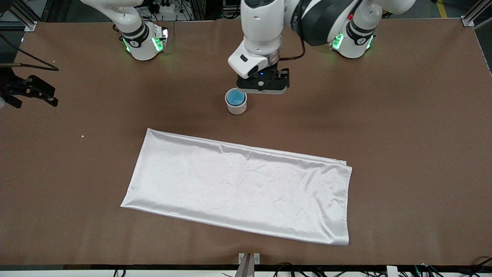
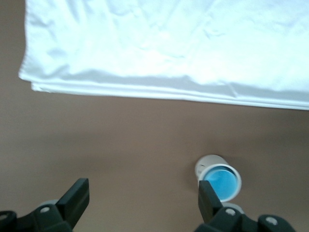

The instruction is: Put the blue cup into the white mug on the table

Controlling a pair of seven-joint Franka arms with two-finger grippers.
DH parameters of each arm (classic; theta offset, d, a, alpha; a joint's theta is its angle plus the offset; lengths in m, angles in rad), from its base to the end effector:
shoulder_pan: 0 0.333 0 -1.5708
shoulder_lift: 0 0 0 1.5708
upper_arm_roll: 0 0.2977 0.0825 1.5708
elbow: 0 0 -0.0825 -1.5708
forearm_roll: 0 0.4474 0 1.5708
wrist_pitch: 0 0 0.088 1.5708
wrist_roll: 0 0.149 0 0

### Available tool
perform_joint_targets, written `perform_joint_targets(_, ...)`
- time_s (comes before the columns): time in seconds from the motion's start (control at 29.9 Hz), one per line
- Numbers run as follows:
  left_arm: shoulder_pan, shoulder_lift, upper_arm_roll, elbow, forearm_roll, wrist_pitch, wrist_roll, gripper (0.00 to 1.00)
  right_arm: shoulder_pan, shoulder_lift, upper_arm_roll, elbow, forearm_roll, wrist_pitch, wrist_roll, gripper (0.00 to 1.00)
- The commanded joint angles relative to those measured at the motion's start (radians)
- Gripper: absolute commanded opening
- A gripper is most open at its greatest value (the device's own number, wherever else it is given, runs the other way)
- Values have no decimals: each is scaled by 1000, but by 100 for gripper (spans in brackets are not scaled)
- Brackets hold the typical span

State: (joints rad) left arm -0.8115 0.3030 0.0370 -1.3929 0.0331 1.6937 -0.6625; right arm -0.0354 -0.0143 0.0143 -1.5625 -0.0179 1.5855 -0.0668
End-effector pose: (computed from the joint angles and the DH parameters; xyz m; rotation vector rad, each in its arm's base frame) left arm 0.5084 -0.4948 0.4696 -3.1016 0.1828 -0.0426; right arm 0.6170 -0.0156 0.5788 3.1205 0.0712 0.0569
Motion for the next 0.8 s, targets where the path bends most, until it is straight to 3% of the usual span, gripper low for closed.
perform_joint_targets(0.0, 116, -74, -9, -35, 19, -35, 141, 100, -11, 8, 7, 18, 13, -10, 6, 100)
perform_joint_targets(0.43, 353, -136, -19, -52, 2, -97, 193, 100, -9, 8, 9, 15, 13, -13, 7, 100)
perform_joint_targets(0.77, 434, -217, -17, -185, 2, -98, 263, 100, -8, 10, 9, 10, 29, -9, 27, 100)
